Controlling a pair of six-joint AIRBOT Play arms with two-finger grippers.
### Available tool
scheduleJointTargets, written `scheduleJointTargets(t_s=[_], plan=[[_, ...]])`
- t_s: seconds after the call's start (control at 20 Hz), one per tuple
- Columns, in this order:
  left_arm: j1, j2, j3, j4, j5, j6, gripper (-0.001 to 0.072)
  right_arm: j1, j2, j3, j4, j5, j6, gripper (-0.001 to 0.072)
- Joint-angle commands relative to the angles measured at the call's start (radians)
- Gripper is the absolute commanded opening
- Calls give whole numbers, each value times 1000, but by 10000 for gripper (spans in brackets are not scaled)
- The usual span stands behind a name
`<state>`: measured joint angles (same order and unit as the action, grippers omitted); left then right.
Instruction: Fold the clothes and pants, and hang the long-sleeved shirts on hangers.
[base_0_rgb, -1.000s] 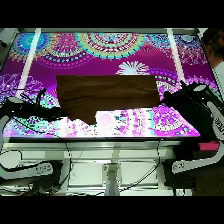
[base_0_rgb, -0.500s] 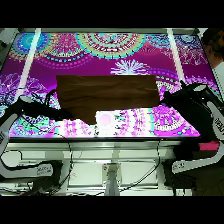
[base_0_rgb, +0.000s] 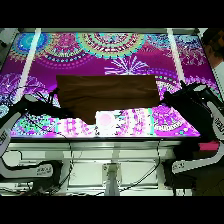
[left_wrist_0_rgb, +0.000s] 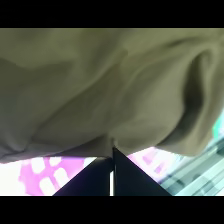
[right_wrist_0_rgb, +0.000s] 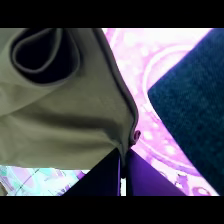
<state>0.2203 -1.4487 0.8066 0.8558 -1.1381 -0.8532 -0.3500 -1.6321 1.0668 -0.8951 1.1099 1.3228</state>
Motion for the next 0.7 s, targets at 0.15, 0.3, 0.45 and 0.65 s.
scheduleJointTargets(t_s=[0.15,0.3,0.45,0.65], plan=[[45,196,5,-75,-2,46,17,0,85,0,26,40,-88,16],[111,336,5,-181,0,47,18,6,184,0,121,69,-142,16],[203,454,5,-235,40,47,17,40,296,0,177,83,-155,16],[267,515,5,-243,201,46,18,126,386,0,177,18,-145,16]])
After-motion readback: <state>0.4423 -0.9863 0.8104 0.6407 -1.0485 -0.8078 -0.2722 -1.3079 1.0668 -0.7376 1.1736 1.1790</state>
